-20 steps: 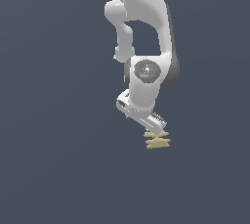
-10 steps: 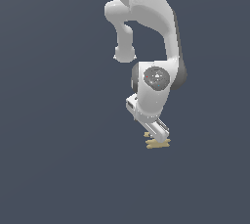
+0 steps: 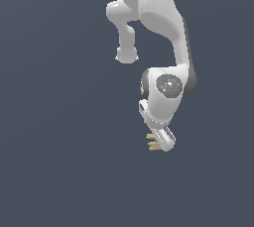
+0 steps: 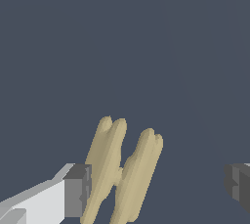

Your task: Pick up the object and move it to a goal position.

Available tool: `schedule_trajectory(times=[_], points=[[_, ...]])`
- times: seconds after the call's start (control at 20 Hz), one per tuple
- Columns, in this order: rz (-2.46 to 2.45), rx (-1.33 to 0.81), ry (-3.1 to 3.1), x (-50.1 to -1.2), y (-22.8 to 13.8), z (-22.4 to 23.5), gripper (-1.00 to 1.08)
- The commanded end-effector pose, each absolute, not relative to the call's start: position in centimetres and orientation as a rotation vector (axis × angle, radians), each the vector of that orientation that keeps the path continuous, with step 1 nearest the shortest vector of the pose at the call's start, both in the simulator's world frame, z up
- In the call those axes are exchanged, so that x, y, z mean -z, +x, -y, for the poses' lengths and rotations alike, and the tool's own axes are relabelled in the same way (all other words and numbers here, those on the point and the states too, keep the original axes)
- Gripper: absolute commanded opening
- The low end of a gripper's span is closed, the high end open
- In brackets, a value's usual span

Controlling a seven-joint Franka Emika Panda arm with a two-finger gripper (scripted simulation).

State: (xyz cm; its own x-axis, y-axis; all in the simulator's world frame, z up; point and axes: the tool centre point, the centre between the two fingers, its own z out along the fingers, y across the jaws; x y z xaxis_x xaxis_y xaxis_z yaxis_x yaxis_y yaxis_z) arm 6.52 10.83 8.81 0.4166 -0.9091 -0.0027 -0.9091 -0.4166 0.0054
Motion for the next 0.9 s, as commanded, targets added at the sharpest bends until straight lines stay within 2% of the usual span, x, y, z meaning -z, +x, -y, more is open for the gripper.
schedule_trajectory(times=[0.0,0.85], points=[[1.774,0.007,2.589,-8.4,6.7,-11.6,1.0],[2.105,0.0,2.331,-6.8,7.5,-15.0,1.0]])
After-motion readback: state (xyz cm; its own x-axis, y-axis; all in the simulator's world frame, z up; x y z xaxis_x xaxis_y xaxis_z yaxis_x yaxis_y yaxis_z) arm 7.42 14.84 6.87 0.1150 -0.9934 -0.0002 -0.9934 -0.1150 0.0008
